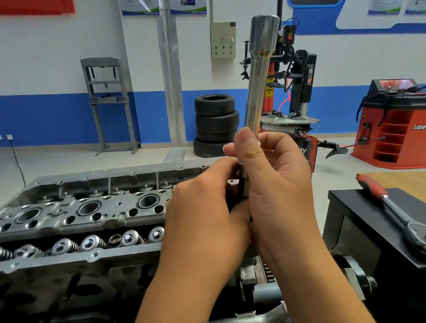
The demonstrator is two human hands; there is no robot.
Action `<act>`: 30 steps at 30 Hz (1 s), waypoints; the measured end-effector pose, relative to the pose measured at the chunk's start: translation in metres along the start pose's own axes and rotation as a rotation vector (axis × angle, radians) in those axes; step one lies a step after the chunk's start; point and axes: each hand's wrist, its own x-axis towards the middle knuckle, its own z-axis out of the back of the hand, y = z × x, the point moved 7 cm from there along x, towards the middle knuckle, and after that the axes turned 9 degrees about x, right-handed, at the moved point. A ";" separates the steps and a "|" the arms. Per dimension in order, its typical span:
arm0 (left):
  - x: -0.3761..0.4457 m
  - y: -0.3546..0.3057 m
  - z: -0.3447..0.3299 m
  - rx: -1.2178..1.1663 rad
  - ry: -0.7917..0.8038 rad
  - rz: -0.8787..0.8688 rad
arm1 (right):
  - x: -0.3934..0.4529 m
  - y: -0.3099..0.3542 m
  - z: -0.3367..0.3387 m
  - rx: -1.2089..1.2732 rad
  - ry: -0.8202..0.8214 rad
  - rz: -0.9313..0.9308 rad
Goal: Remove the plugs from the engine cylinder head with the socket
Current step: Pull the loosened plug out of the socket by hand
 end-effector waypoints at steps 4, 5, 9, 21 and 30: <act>-0.001 0.001 0.001 0.031 -0.060 0.013 | 0.001 -0.001 0.002 -0.045 -0.023 -0.010; -0.002 0.000 0.001 0.043 -0.080 0.017 | 0.001 -0.001 0.002 -0.049 -0.030 -0.012; -0.006 -0.002 0.000 0.095 -0.098 0.017 | 0.001 0.000 0.000 -0.083 -0.033 0.000; -0.003 -0.001 -0.001 -0.001 -0.047 -0.002 | 0.000 0.001 0.000 0.044 -0.021 -0.059; -0.003 0.002 -0.003 0.051 -0.029 -0.007 | -0.001 0.003 -0.001 -0.049 0.005 0.025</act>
